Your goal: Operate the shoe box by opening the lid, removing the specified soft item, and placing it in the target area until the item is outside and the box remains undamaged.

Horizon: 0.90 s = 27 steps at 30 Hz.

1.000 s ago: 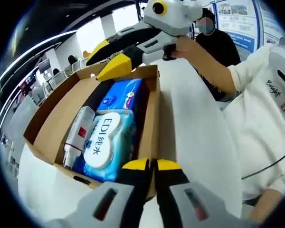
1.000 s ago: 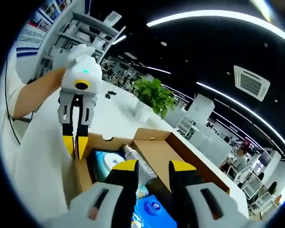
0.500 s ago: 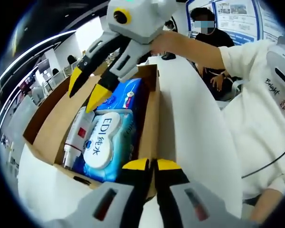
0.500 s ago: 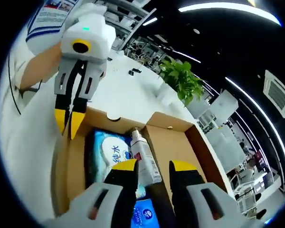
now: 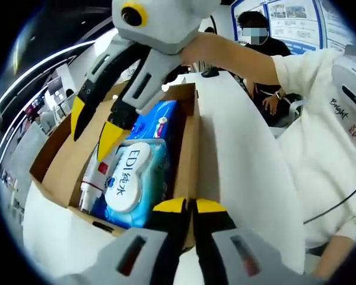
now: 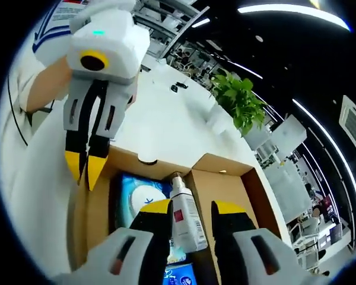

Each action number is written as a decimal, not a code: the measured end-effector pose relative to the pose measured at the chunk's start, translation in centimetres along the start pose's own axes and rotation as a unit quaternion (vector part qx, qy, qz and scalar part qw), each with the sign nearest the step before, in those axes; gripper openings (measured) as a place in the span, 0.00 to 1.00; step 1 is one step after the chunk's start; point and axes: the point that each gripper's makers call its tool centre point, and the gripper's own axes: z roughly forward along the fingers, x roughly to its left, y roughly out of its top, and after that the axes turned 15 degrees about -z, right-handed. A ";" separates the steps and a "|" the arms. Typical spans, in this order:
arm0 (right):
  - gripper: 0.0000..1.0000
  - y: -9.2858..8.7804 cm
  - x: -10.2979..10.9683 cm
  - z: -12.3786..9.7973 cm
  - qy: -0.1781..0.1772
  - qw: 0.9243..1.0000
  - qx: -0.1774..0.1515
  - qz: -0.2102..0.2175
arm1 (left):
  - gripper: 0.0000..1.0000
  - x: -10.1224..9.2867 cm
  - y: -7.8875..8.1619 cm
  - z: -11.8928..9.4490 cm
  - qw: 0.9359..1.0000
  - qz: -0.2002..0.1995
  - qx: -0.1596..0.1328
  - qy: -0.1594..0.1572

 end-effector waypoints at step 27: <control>0.23 -1.5 2.4 3.6 0.041 0.995 0.054 -0.069 | 0.04 -0.1 0.2 0.0 1.000 -0.005 -0.009 -0.004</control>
